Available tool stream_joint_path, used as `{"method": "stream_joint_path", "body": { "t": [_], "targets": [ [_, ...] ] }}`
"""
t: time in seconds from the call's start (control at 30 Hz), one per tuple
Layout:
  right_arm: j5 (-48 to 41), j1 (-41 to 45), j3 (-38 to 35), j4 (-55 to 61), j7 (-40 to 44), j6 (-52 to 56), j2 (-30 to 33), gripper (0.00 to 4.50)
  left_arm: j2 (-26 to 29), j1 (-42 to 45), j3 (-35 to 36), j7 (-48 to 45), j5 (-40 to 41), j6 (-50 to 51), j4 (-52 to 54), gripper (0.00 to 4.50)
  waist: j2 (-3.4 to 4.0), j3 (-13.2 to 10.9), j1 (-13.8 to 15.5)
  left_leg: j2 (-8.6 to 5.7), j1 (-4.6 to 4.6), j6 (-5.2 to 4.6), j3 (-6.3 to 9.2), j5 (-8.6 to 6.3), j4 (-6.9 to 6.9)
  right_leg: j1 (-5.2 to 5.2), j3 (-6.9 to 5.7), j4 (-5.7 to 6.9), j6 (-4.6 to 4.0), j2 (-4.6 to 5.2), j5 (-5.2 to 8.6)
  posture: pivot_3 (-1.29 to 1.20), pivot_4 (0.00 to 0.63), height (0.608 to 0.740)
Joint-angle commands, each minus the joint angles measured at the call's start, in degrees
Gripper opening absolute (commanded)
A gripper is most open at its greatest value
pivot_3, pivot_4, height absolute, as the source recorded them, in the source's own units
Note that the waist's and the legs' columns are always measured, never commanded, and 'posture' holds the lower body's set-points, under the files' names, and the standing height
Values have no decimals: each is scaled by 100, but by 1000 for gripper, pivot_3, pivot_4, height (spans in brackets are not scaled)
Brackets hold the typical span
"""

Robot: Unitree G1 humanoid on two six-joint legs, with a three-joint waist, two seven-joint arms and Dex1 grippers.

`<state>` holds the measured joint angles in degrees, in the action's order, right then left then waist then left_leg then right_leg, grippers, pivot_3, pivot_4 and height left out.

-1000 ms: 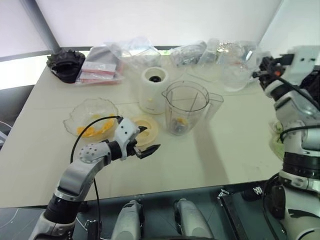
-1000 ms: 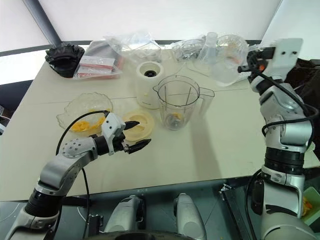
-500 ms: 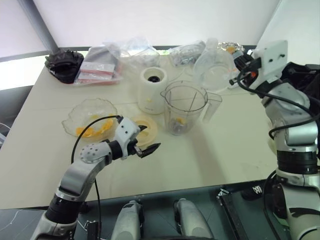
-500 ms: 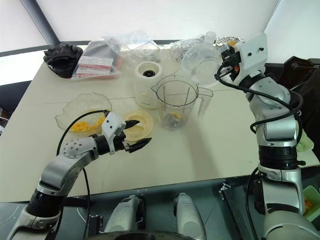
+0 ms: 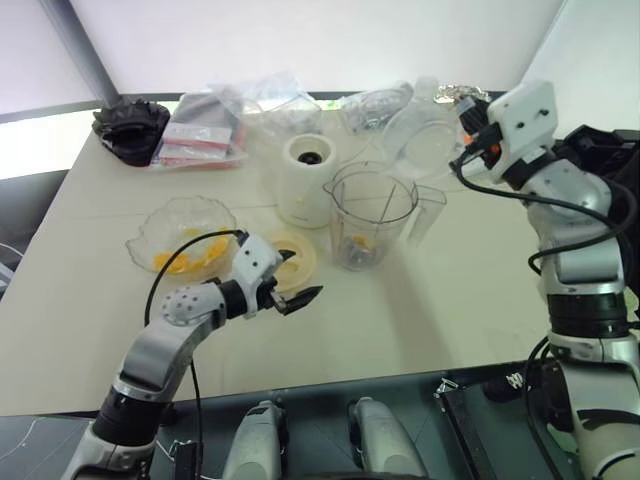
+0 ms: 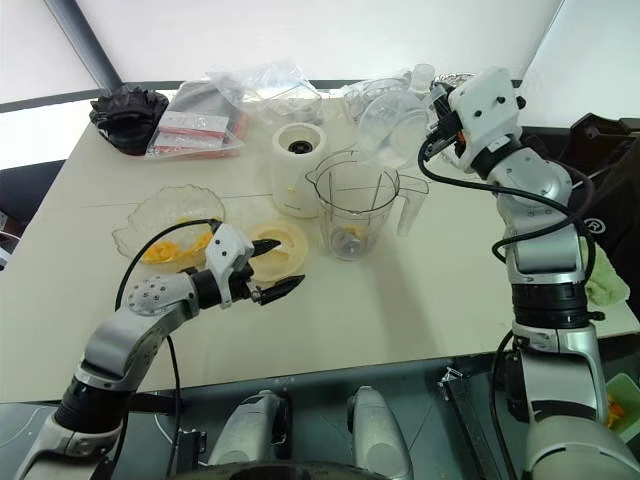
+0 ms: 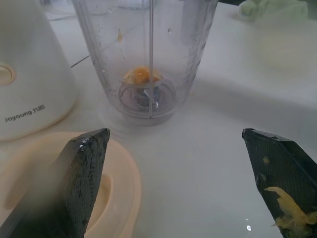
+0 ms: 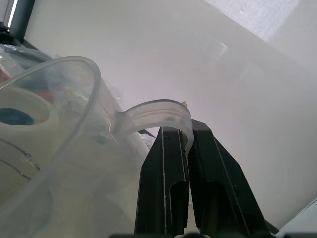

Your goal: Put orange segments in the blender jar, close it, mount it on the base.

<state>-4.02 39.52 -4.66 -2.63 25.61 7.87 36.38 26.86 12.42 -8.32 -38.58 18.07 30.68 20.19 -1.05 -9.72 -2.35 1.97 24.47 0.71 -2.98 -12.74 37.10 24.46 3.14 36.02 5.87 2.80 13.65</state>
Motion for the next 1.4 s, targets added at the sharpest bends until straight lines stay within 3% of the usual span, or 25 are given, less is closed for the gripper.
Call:
{"method": "stream_joint_path", "body": {
  "t": [0.03,1.4],
  "targets": [
    [167,224,-50,29,51,-320,147,61,-14,91,-4,7,10,-26,172,4500,0,0,0,0,0,0,0,0,0,0,0,0,0,0,0,0,150,740],
    [1039,398,194,-341,414,-1479,518,61,-55,94,-16,2,-14,-65,136,4500,0,0,-2,0,0,0,0,0,0,0,0,0,0,0,0,0,150,740]
  ]
}}
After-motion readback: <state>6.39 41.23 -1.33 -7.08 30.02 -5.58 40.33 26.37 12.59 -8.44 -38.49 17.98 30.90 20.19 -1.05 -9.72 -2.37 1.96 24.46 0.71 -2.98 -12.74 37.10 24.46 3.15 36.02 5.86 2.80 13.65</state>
